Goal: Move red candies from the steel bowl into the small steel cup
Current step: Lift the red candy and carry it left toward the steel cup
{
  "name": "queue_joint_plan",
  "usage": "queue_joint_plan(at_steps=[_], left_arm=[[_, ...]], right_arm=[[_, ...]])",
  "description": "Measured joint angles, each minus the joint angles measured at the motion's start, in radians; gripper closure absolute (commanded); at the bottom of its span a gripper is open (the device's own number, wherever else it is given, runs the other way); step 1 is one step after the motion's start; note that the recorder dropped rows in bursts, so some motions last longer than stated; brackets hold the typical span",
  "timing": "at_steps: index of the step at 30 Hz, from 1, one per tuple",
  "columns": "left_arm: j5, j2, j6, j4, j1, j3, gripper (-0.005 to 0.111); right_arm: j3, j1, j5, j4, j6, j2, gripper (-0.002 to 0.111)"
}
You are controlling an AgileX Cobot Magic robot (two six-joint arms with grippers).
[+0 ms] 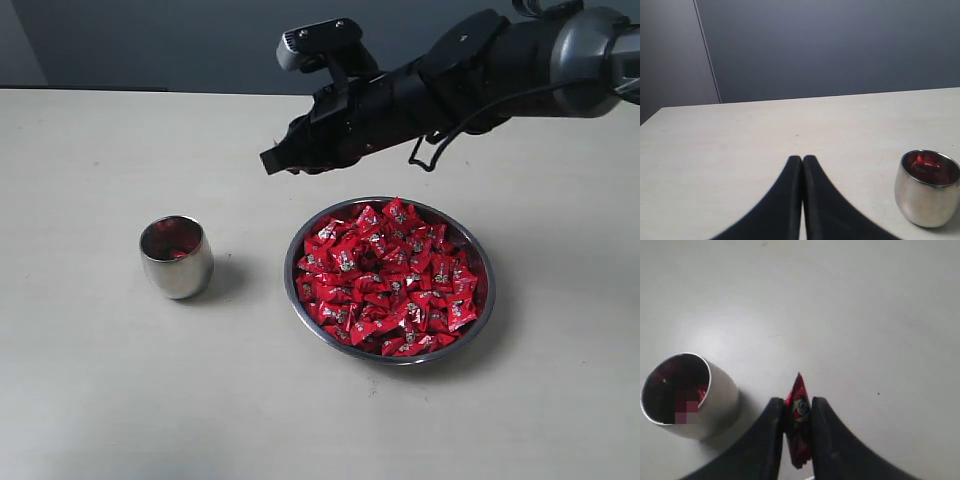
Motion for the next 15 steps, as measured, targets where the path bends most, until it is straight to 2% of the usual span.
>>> queue_joint_plan(at_steps=[15], left_arm=[[0.000,0.000,0.000,0.000,0.000,0.000,0.106]], right_arm=[[-0.139,0.122,0.091,0.048,-0.007,0.114,0.109]])
